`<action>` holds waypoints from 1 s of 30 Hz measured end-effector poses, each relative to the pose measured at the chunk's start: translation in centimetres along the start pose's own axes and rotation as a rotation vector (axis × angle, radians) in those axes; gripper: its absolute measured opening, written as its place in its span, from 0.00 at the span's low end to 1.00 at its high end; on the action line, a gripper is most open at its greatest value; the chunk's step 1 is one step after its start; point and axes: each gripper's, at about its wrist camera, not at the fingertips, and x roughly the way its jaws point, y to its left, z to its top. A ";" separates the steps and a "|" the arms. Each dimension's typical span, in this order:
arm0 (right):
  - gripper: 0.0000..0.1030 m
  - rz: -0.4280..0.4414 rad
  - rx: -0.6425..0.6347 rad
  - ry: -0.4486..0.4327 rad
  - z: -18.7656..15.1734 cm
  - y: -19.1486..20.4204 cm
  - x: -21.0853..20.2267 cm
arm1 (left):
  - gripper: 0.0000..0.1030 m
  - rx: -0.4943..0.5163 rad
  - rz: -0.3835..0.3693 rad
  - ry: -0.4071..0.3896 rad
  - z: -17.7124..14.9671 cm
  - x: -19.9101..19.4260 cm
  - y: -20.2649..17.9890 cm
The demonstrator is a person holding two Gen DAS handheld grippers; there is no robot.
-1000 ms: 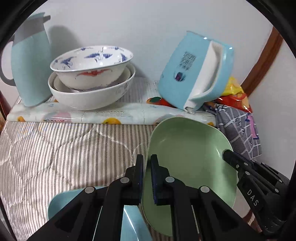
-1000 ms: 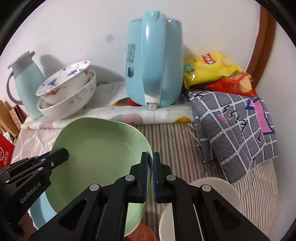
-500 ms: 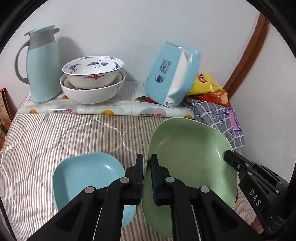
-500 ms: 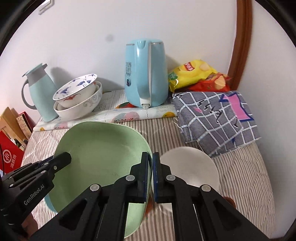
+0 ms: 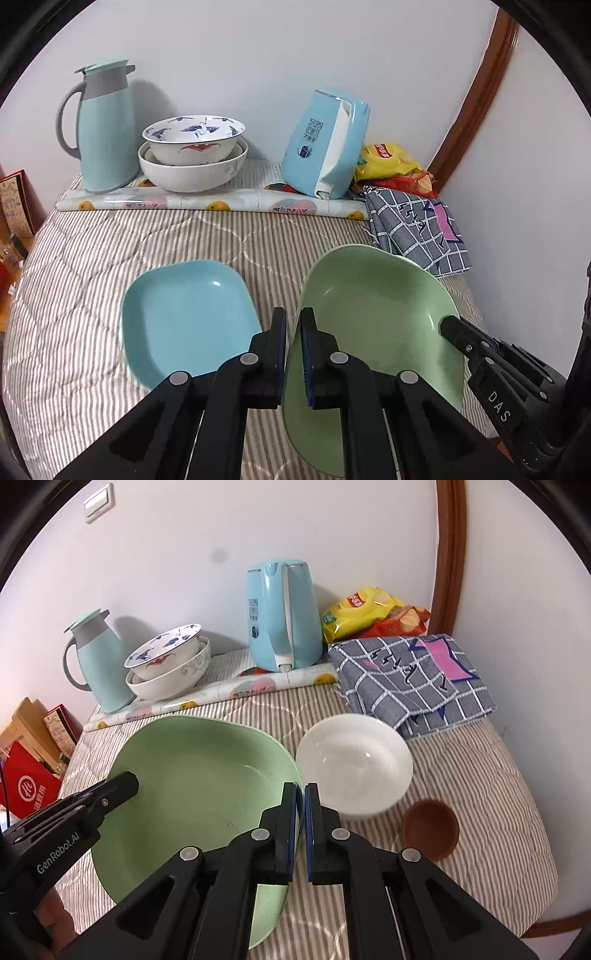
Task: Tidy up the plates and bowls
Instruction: 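Lower the green plate onto the blue plate stack with the right tool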
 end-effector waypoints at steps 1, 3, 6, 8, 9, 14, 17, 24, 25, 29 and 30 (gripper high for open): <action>0.04 0.001 0.004 0.000 -0.3 0.1 -0.3 | 0.08 -0.002 -0.001 -0.001 -0.1 -0.2 0.1; 0.04 0.003 0.002 -0.004 -0.7 0.4 -0.7 | 0.08 -0.004 0.001 -0.006 -0.4 -0.8 0.4; 0.04 0.009 -0.003 -0.010 -1.2 1.0 -1.4 | 0.08 -0.009 0.000 -0.012 -0.6 -1.5 0.8; 0.04 0.012 -0.006 -0.014 -1.4 1.4 -1.7 | 0.08 -0.011 0.002 -0.017 -0.7 -1.9 1.1; 0.04 0.014 -0.007 -0.016 -1.4 1.5 -1.9 | 0.08 -0.013 0.001 -0.020 -0.7 -2.2 1.3; 0.04 0.028 -0.003 -0.030 -1.6 2.5 -2.5 | 0.08 -0.013 0.009 -0.028 -0.8 -3.0 2.2; 0.04 0.037 -0.002 -0.032 -1.7 3.1 -2.5 | 0.08 -0.014 0.015 -0.032 -0.8 -3.2 2.8; 0.04 0.058 -0.008 -0.019 -2.2 4.4 -1.8 | 0.08 -0.021 0.029 -0.030 -0.9 -3.4 4.4; 0.04 0.059 -0.010 -0.016 -2.3 4.5 -1.6 | 0.08 -0.023 0.031 -0.027 -0.9 -3.4 4.6; 0.04 0.062 -0.019 -0.007 -2.5 5.3 -1.2 | 0.08 -0.032 0.035 -0.020 -1.1 -3.3 5.5; 0.04 0.062 -0.021 -0.006 -2.5 5.5 -1.2 | 0.08 -0.036 0.035 -0.019 -1.1 -3.3 5.8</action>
